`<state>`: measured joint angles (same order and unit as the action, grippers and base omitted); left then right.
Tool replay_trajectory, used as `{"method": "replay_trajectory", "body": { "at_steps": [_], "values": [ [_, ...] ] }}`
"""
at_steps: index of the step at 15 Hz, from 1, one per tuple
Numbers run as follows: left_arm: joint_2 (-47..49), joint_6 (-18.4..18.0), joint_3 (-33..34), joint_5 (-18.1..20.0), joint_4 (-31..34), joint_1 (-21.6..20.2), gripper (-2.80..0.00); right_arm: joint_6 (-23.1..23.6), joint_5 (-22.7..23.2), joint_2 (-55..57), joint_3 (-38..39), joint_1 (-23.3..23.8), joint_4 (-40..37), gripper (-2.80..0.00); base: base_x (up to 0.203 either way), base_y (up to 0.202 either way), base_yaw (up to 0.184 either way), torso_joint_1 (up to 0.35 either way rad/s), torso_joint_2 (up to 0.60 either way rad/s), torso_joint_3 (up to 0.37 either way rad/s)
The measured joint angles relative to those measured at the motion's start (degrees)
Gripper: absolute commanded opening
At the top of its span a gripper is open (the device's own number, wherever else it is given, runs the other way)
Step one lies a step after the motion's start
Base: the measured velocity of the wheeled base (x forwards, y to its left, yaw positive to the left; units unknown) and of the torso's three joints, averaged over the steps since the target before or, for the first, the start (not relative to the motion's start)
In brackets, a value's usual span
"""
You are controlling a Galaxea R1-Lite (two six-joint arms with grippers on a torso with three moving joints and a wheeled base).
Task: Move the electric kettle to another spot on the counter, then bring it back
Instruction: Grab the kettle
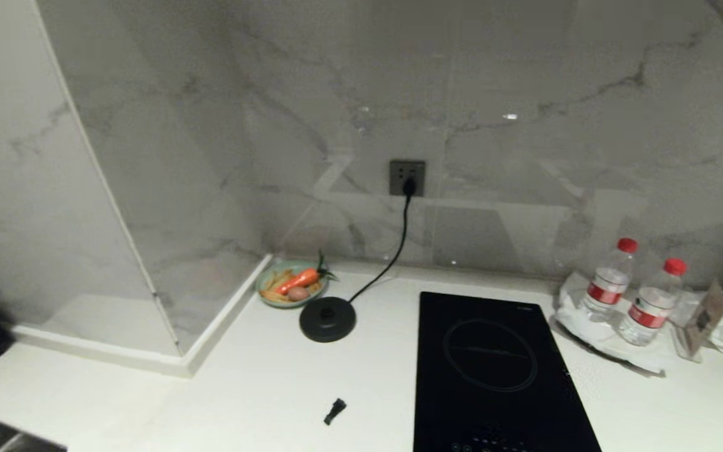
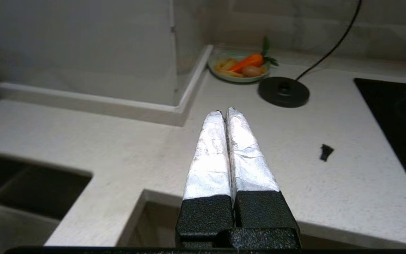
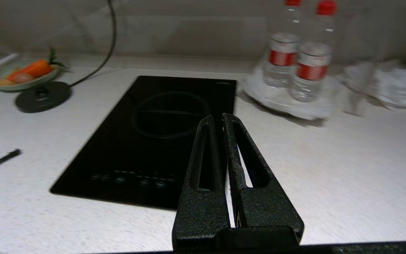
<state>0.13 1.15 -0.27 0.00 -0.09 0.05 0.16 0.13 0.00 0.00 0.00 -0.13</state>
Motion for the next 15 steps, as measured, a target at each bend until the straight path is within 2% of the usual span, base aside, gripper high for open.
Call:
{"method": "replay_trajectory", "body": {
  "at_steps": [15],
  "values": [
    [0.0, -0.05, 0.0, 0.02, 0.01, -0.05, -2.8, 0.0, 0.04, 0.0, 0.0, 0.0, 0.01, -2.8, -0.001, -0.008, 0.175, 0.0, 0.01, 0.005]
  ]
}}
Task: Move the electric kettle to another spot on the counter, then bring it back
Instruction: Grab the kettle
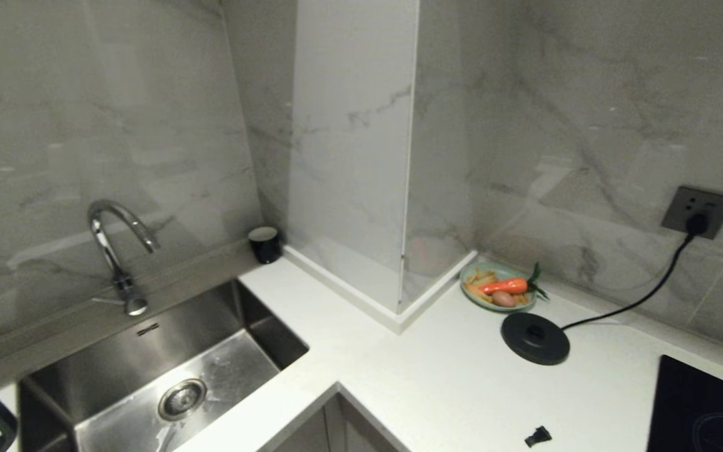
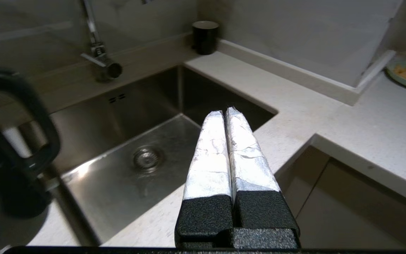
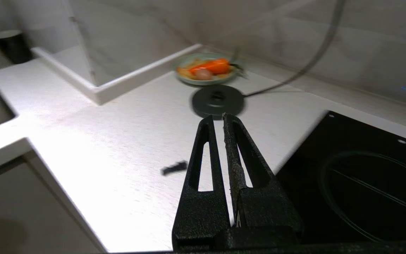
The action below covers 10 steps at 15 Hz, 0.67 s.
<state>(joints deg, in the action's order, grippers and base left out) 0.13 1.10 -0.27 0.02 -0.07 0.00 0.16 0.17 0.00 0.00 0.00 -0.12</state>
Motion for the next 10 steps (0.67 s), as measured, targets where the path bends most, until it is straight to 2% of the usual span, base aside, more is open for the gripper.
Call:
{"method": "replay_trajectory", "body": {
  "at_steps": [4, 10],
  "values": [
    [0.0, 0.02, 0.0, -0.02, -0.02, 0.0, -2.8, -0.02, -0.01, 0.0, 0.0, 0.0, -0.06, -2.8, -0.002, -0.006, 0.118, 0.0, 0.01, 0.005],
    [0.0, 0.13, 0.0, -0.05, -0.2, 0.0, -2.8, -0.02, -0.01, 0.0, 0.0, 0.0, -0.01, -2.8, 0.0, 0.0, 0.0, 0.0, 0.0, 0.0]
  ]
}}
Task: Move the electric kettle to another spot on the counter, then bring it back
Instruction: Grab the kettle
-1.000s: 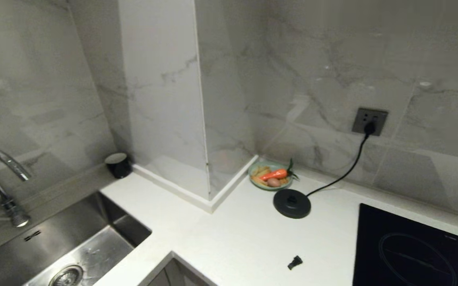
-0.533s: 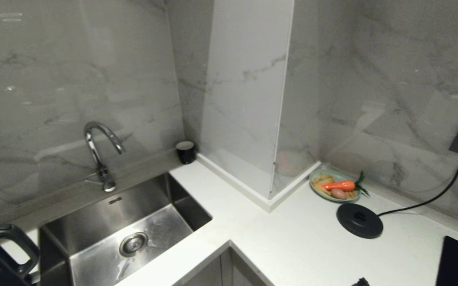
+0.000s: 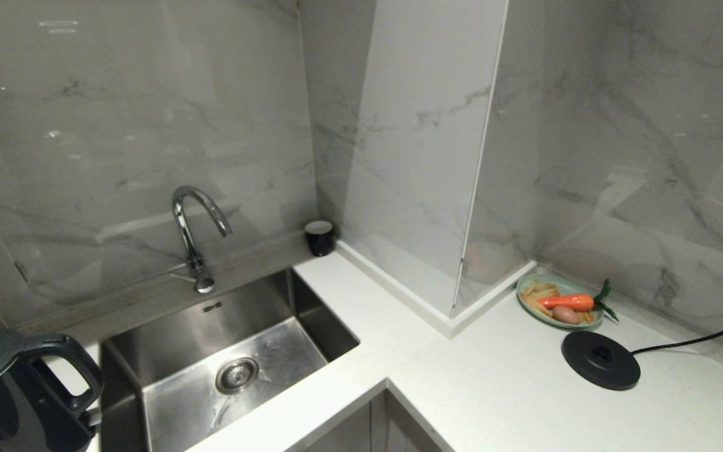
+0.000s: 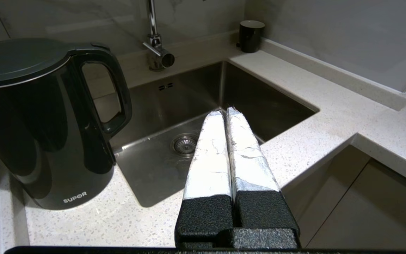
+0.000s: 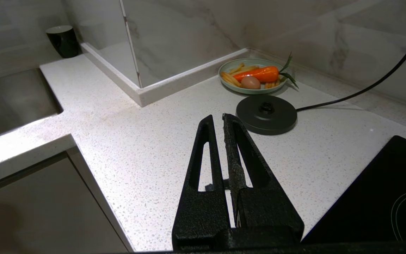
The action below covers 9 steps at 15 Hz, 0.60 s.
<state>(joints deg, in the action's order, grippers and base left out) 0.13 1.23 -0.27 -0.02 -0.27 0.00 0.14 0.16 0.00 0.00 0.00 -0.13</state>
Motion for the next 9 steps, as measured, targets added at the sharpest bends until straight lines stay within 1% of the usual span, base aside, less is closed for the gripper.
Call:
{"method": "replay_trajectory", "body": {
  "at_steps": [3, 5, 7, 9],
  "values": [
    [0.0, -0.02, 0.0, -0.11, 0.03, 0.0, -2.8, 0.02, 0.0, 0.0, 0.0, 0.0, -0.02, -2.8, 0.0, 0.0, 0.0, 0.0, 0.0, 0.0],
    [0.12, -0.12, -1.13, -0.41, 1.39, -0.1, -2.8, -0.01, 0.0, 0.0, 0.0, 0.0, 0.0, -2.8, 0.0, 0.0, 0.0, 0.0, 0.0, 0.0],
    [2.71, 0.8, -6.94, -1.07, 3.95, -0.11, -2.8, 0.02, 0.0, 0.0, 0.0, 0.0, 0.02, -2.8, 0.0, 0.0, 0.0, 0.0, 0.0, 0.0],
    [9.65, 1.8, -14.06, -1.38, 6.36, -0.11, -2.8, 0.02, -0.01, 0.0, 0.0, 0.0, 0.02, -2.8, 0.0, 0.0, 0.0, 0.0, 0.0, 0.0]
  ]
}}
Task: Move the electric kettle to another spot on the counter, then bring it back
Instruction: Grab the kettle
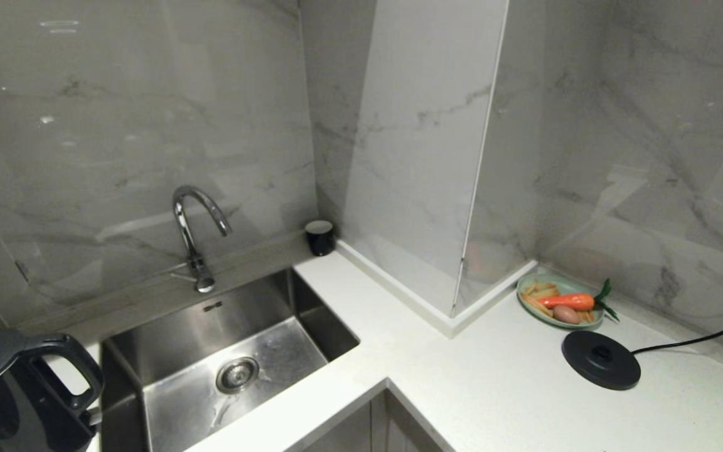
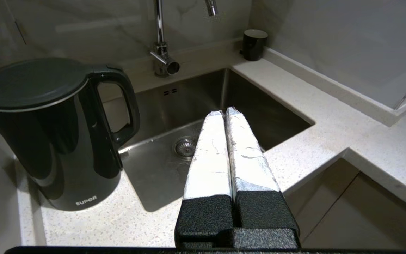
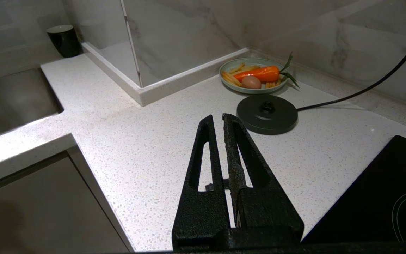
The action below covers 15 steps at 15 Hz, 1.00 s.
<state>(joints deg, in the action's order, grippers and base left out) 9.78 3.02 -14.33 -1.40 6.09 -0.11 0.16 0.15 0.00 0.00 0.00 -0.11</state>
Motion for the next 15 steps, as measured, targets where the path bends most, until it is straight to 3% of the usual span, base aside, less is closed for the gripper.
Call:
{"method": "replay_trajectory", "body": {
  "at_steps": [4, 8, 11, 13, 15],
  "values": [
    [20.23, 0.44, -12.86, -1.31, 3.19, -0.38, -2.8, -0.08, -0.08, 0.0, 0.0, 0.0, -0.05, -2.8, 0.0, 0.0, 0.0, 0.0, 0.0, 0.0],
    [38.95, 1.74, -18.1, -5.98, 3.28, -0.24, -2.8, -0.09, -0.05, 0.0, 0.0, 0.0, -0.07, -2.8, 0.0, 0.0, 0.0, 0.0, 0.0, 0.0],
    [50.67, 7.69, -17.69, -12.68, -3.12, 1.14, -2.8, -0.09, -0.1, 0.0, 0.0, 0.0, -0.05, -2.8, 0.0, 0.0, 0.0, 0.0, 0.0, 0.0],
    [57.23, 12.57, -15.16, -19.44, -9.47, 5.29, -2.8, -0.09, -0.08, 0.0, 0.0, 0.0, -0.05, -2.8, 0.0, 0.0, 0.0, 0.0, 0.0, 0.0],
    [62.04, 17.2, -12.31, -23.38, -13.54, 8.44, -2.8, -0.07, -0.07, 0.0, 0.0, 0.0, -0.05, -2.8, 0.0, 0.0, 0.0, 0.0, 0.0, 0.0]
  ]
}}
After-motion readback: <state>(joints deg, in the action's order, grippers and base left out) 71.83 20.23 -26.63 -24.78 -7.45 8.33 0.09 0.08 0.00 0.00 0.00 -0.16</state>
